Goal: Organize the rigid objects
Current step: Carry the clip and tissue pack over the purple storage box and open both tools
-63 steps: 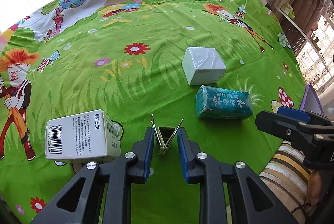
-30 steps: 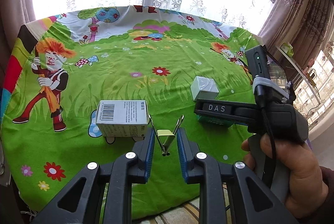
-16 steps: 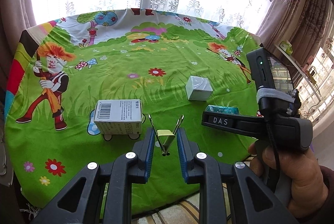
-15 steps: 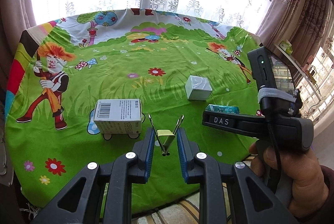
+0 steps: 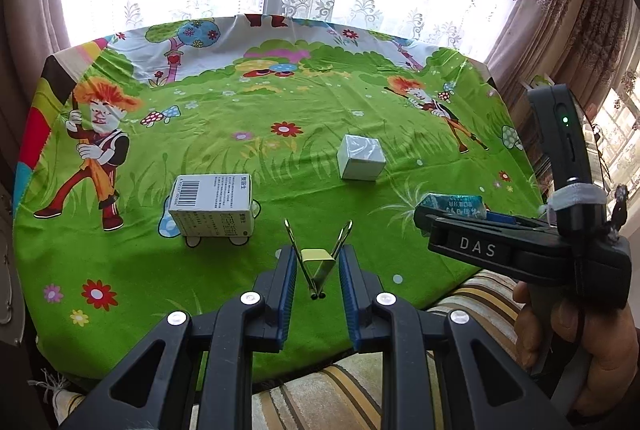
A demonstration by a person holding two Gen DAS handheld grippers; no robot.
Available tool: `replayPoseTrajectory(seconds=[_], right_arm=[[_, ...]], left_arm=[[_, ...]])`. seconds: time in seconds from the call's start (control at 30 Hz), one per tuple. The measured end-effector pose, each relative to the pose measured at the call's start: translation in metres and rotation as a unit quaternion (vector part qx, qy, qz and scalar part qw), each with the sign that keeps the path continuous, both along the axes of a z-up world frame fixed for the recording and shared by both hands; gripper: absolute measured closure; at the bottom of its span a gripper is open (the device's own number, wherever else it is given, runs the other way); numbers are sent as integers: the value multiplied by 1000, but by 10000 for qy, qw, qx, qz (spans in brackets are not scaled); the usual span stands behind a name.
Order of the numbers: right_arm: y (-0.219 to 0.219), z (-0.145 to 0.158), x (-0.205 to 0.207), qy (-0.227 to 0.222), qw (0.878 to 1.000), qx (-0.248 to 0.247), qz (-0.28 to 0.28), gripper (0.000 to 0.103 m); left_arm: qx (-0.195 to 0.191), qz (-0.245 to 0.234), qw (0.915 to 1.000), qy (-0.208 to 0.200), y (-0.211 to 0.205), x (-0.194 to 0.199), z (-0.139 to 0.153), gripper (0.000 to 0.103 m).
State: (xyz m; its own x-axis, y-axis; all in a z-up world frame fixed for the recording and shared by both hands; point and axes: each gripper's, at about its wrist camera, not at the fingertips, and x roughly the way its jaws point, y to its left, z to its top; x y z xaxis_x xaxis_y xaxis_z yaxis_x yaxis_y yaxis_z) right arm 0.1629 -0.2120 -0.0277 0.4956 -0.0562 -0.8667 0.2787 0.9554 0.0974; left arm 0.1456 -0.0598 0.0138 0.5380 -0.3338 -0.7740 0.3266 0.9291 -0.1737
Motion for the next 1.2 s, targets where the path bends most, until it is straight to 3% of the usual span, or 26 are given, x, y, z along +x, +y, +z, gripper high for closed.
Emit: replayPoseTrajectory(seconds=[0.57, 1.2], right_arm=[[-43, 25, -61, -228, 9997, -35, 15, 27], [-105, 41, -132, -348, 9981, -326, -378, 27]], left_arm=[[-149, -471, 9986, 197, -46, -33, 8, 80], [-375, -1225, 9910, 377, -110, -76, 17, 80]])
